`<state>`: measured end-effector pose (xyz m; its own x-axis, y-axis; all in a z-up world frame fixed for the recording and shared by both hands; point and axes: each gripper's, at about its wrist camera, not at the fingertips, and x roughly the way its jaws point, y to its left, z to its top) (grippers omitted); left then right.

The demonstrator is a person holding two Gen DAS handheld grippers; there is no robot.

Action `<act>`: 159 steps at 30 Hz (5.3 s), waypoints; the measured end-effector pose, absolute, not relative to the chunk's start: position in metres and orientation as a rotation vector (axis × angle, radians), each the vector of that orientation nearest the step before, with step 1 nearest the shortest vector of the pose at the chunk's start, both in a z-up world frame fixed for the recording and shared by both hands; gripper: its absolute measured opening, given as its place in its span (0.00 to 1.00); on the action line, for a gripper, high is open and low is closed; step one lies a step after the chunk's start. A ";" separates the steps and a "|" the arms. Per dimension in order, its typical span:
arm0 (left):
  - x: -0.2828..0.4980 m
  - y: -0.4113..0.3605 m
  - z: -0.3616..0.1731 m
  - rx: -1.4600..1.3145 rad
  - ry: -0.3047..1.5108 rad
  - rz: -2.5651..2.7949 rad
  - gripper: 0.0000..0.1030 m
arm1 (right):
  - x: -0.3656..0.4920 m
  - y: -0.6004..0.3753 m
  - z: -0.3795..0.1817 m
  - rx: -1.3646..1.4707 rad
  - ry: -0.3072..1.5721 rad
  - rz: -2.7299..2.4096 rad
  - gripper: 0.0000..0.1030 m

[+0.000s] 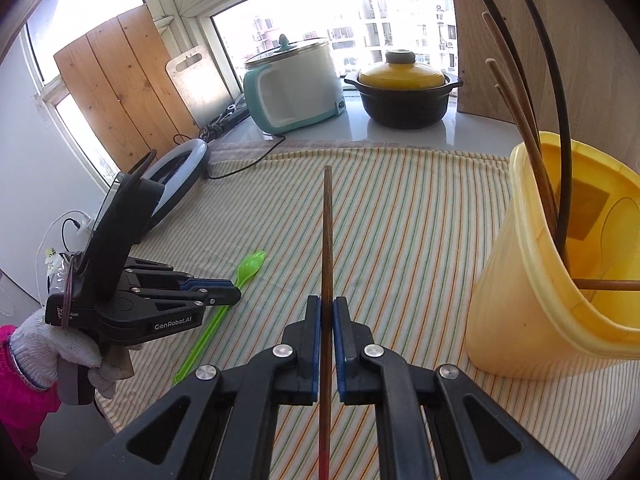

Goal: Organize utensils

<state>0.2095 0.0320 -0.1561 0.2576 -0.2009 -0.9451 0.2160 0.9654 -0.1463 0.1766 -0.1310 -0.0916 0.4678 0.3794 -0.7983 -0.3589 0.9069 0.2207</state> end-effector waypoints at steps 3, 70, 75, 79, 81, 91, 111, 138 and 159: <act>0.206 0.031 -0.156 0.027 1.257 -0.297 0.04 | 0.176 -0.131 -0.090 0.022 0.979 0.452 0.04; 0.186 -0.119 0.074 -0.104 0.592 -0.629 0.03 | 0.124 -0.293 0.082 0.175 0.519 0.229 0.03; 0.192 -0.125 0.066 -0.103 0.587 -0.614 0.03 | 0.132 -0.299 0.073 0.148 0.534 0.196 0.04; 0.197 -0.130 0.058 -0.104 0.588 -0.604 0.03 | 0.143 -0.301 0.063 0.124 0.558 0.175 0.04; 0.198 -0.134 0.054 -0.092 0.587 -0.597 0.03 | 0.150 -0.301 0.057 0.115 0.576 0.172 0.04; 0.199 -0.146 0.037 -0.058 0.604 -0.599 0.03 | 0.172 -0.309 0.027 0.125 0.650 0.159 0.04; 0.190 -0.139 0.026 -0.044 0.625 -0.592 0.04 | 0.162 -0.304 0.011 0.068 0.677 0.122 0.29; 0.135 -0.095 0.035 -0.040 0.558 -0.528 0.36 | 0.100 -0.267 0.039 0.007 0.548 0.095 0.64; 0.059 -0.046 0.015 -0.052 0.549 -0.339 0.96 | 0.031 -0.253 0.022 0.105 0.496 -0.024 1.00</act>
